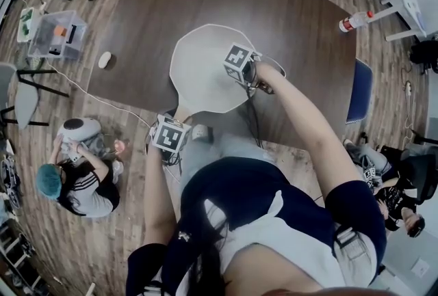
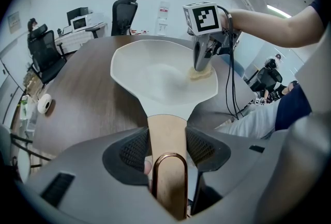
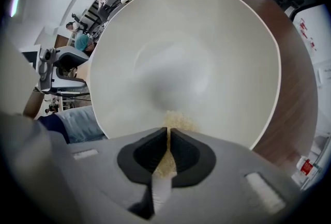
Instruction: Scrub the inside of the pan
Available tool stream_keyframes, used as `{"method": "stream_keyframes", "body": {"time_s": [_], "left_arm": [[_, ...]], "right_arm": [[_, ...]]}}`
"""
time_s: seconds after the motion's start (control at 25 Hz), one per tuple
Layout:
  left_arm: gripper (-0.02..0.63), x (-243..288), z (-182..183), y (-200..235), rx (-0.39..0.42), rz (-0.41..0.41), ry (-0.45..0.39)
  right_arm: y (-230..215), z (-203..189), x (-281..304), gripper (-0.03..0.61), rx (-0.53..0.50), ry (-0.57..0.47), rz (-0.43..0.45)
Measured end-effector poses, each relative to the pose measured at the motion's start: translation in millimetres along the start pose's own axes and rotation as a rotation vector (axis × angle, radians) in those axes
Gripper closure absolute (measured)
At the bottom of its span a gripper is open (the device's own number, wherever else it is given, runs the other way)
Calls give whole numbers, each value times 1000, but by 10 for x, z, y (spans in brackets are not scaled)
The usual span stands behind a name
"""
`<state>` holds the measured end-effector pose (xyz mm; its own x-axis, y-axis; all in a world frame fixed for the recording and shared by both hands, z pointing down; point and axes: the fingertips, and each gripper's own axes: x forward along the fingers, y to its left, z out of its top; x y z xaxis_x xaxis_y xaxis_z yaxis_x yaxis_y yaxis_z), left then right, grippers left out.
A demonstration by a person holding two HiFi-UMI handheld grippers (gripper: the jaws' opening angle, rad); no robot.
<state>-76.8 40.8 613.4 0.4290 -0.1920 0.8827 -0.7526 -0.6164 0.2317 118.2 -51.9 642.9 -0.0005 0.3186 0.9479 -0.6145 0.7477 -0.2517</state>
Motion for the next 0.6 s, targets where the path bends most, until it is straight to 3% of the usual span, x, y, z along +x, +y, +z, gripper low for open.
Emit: {"method": "stream_keyframes", "body": {"time_s": [0.16,0.28,0.6], "left_arm": [[388,-23,-7,115,14,48,-4],[388,-11,-9,20,-5,-2,-8],[388,17,10,-24,-3,-8,-7]], "right_arm": [[130,2,63,560,-5,-4,48],[199,7,72,560,5,-10,78],[282,-24,121,560,-3,-15,114]]}}
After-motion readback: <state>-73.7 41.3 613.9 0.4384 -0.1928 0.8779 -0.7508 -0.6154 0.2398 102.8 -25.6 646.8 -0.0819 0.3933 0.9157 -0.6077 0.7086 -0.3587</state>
